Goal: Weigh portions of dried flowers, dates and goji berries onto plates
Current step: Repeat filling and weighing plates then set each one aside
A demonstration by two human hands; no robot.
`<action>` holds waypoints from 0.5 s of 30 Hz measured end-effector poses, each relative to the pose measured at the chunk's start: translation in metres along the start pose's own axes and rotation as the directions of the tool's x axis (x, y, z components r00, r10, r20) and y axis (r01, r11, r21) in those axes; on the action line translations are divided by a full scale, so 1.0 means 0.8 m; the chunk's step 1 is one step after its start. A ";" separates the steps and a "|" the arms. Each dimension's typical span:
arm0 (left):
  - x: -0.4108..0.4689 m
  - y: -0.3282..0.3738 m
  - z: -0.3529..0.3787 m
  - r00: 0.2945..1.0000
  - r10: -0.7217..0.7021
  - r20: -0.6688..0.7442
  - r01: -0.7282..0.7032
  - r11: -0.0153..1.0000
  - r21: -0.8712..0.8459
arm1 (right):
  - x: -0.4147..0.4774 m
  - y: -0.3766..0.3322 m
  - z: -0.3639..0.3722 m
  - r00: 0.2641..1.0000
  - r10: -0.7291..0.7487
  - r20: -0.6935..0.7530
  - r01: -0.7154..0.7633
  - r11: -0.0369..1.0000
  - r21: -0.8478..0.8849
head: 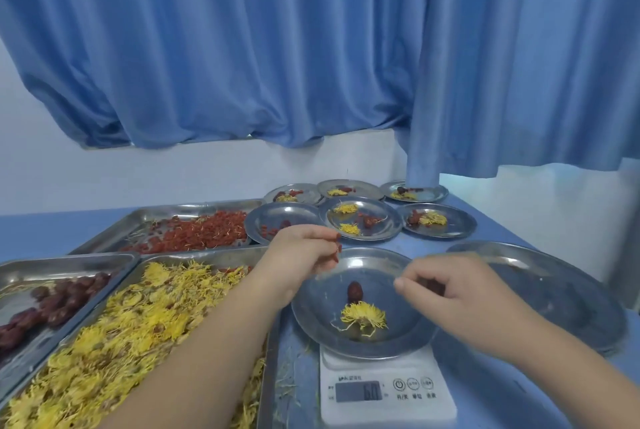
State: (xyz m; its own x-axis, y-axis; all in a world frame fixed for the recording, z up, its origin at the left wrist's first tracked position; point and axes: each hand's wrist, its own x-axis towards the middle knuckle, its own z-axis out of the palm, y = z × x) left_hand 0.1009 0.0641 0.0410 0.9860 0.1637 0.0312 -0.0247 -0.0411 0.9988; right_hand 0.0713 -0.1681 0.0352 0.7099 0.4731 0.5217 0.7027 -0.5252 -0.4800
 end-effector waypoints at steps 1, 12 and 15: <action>-0.001 -0.003 0.004 0.997 0.076 -0.008 -0.072 0.975 0.210 | -0.008 0.004 0.004 1.000 -0.005 -0.013 0.005 1.000 -0.010; -0.015 -0.012 0.016 0.977 0.210 -0.018 -0.157 0.780 0.605 | -0.029 0.025 0.014 0.991 -0.019 -0.129 0.018 1.000 -0.014; -0.015 -0.015 0.015 0.975 0.214 -0.058 -0.135 0.781 0.610 | -0.031 0.028 0.016 0.993 -0.020 -0.118 0.018 1.000 -0.024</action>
State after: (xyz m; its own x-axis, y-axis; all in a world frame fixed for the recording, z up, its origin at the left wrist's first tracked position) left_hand 0.0910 0.0505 0.0286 0.9466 0.2081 0.2463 -0.0521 -0.6551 0.7538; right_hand 0.0699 -0.1827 0.0028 0.6849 0.3966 0.6112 0.7138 -0.5333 -0.4539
